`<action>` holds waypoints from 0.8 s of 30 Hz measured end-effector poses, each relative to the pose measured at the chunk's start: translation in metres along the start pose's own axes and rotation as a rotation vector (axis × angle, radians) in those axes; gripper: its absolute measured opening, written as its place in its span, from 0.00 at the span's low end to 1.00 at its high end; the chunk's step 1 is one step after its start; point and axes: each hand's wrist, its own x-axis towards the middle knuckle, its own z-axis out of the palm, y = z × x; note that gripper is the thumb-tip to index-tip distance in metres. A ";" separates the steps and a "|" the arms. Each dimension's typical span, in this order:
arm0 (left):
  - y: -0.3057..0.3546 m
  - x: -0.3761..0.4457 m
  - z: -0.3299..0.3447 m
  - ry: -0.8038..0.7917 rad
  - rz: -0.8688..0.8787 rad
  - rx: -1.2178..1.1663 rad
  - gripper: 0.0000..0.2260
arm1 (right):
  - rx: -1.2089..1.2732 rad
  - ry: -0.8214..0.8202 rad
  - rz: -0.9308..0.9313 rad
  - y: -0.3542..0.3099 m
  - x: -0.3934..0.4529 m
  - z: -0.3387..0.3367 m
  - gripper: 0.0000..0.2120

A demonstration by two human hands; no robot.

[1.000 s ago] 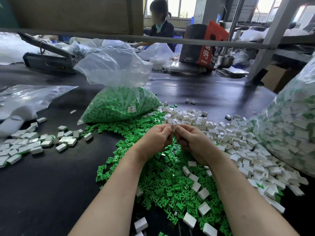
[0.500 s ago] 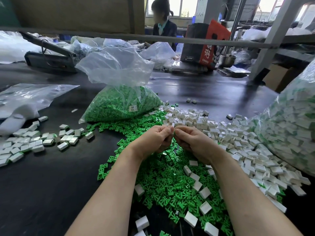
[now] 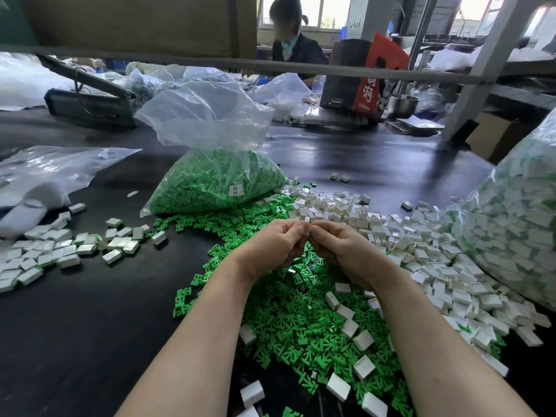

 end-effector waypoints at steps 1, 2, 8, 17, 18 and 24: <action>0.001 0.000 0.000 0.004 -0.002 0.011 0.16 | -0.008 0.003 -0.003 0.000 0.000 0.000 0.12; 0.002 0.000 0.001 0.007 -0.004 0.019 0.16 | -0.019 0.005 -0.008 0.000 0.000 0.000 0.12; 0.003 -0.001 0.001 0.012 -0.013 0.026 0.18 | -0.039 -0.002 -0.020 0.000 -0.001 0.000 0.14; 0.003 -0.001 -0.001 -0.013 -0.010 -0.004 0.14 | 0.016 -0.011 -0.012 0.001 -0.001 0.000 0.10; 0.003 -0.001 -0.003 -0.014 -0.009 0.006 0.13 | 0.027 -0.015 -0.012 -0.001 -0.001 0.001 0.09; 0.005 -0.004 -0.010 -0.032 -0.013 0.052 0.14 | 0.065 -0.074 -0.027 -0.010 -0.007 0.003 0.11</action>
